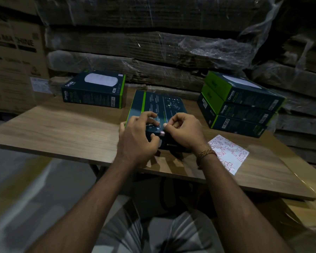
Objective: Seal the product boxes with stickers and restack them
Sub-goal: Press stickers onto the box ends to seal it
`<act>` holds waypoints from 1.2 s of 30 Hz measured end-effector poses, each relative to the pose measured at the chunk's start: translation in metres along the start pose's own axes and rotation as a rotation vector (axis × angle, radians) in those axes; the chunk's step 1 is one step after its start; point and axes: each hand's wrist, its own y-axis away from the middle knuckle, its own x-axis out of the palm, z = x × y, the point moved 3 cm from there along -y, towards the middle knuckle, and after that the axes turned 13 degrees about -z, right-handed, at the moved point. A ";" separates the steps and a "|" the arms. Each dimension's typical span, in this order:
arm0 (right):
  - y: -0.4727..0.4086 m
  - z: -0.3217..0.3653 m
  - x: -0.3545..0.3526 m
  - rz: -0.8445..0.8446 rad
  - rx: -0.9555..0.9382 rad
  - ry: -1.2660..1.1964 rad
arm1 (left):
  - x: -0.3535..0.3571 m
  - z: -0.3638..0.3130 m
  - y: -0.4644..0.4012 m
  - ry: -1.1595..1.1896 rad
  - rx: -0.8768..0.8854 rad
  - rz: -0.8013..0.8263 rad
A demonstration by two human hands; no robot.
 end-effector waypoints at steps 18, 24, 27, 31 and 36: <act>0.002 -0.002 -0.003 0.040 -0.025 -0.027 | 0.000 0.000 0.003 -0.024 0.041 -0.040; 0.002 -0.001 -0.004 0.041 -0.029 -0.039 | 0.001 0.001 0.002 -0.051 0.037 -0.025; 0.001 -0.003 -0.005 0.046 -0.025 -0.043 | 0.001 0.002 0.002 -0.052 0.029 -0.008; 0.001 -0.004 -0.005 0.053 -0.025 -0.064 | 0.001 0.003 0.002 -0.052 0.026 0.007; 0.003 -0.003 -0.003 0.064 -0.032 -0.070 | 0.001 0.002 0.002 -0.053 0.041 -0.027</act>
